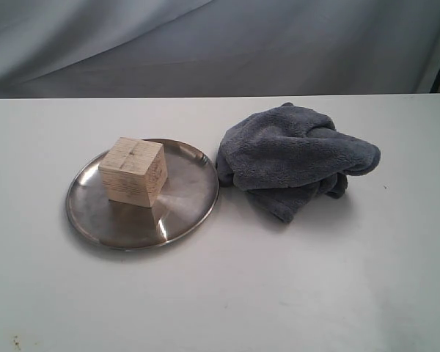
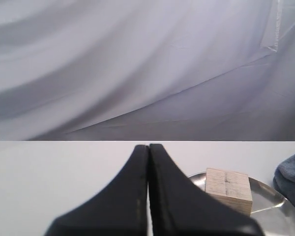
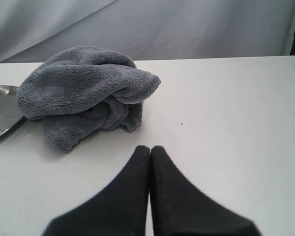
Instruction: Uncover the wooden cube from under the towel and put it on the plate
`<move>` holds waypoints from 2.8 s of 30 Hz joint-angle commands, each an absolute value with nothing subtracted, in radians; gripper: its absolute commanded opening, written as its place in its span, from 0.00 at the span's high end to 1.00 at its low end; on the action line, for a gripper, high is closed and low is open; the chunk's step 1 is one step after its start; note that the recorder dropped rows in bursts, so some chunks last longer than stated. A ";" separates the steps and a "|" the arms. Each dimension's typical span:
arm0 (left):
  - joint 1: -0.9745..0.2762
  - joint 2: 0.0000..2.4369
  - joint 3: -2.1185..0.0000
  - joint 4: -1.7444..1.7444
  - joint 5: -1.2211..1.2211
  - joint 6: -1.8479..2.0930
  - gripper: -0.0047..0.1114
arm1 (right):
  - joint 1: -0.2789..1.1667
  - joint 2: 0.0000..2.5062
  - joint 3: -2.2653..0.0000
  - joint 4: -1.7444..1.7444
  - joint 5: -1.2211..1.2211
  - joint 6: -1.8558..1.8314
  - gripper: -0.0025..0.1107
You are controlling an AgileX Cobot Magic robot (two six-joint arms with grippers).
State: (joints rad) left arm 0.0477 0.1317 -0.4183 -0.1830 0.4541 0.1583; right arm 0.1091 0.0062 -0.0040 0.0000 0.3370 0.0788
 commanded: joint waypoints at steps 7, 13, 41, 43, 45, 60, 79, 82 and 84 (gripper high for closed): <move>0.052 0.127 -0.413 -0.161 0.414 0.159 0.95 | 0.111 0.000 0.000 0.000 0.335 0.083 0.98; 0.052 0.127 -0.332 -0.161 0.304 0.147 0.95 | 0.111 0.000 0.000 0.000 0.335 0.083 0.98; 0.052 0.127 0.000 0.114 0.127 -0.254 0.95 | 0.111 0.000 0.000 0.000 0.335 0.083 0.98; 0.052 0.127 0.000 0.118 0.165 -0.245 0.95 | 0.111 0.000 0.000 0.000 0.335 0.083 0.98; 0.052 0.127 0.000 0.123 0.194 -0.212 0.95 | 0.111 0.000 0.000 0.000 0.335 0.083 0.98; 0.052 0.127 0.000 0.149 0.265 -0.130 0.95 | 0.111 0.000 0.000 0.000 0.335 0.083 0.98; 0.052 0.127 0.000 0.137 0.263 -0.172 0.95 | 0.111 0.000 0.000 0.000 0.335 0.083 0.98; 0.052 0.127 0.000 0.137 0.263 -0.172 0.95 | 0.111 0.000 0.000 0.000 0.335 0.083 0.98; 0.049 0.127 0.000 0.137 0.263 -0.171 0.95 | 0.111 0.000 0.000 0.000 0.335 0.083 0.98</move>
State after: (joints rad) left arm 0.0477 0.1305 -0.0051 0.1428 0.2641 -0.1644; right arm 0.1091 0.0062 -0.0040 0.0000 0.3370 0.0788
